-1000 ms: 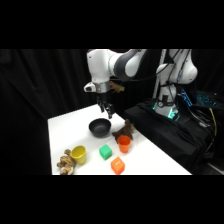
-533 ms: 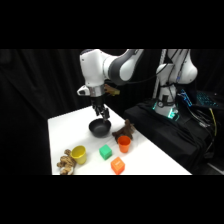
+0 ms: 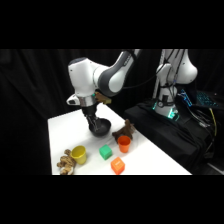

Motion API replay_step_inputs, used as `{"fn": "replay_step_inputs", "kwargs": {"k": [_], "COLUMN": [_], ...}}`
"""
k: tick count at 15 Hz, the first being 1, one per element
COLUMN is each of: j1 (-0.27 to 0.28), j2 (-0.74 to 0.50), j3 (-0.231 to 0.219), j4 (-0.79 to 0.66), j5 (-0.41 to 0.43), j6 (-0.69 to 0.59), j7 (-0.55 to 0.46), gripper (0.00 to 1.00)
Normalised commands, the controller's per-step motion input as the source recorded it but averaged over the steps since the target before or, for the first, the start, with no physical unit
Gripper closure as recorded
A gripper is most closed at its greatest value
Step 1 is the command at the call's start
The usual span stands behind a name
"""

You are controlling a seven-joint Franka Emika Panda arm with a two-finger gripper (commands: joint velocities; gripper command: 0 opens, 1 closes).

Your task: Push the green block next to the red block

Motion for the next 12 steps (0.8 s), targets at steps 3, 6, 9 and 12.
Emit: {"fn": "replay_step_inputs", "kwargs": {"k": [3, 6, 9, 12], "j1": [-0.072, -0.128, -0.174, -0.163], "j2": [0.31, 0.26, 0.19, 0.17], "j3": [0.070, 0.096, 0.124, 0.123], "j4": [0.37, 0.27, 0.16, 0.10], "j5": [0.007, 0.064, 0.124, 0.123], "j6": [0.07, 0.10, 0.14, 0.16], "j7": [-0.21, -0.25, -0.29, -0.28], "gripper": [0.00, 0.00, 0.00, 0.00]}}
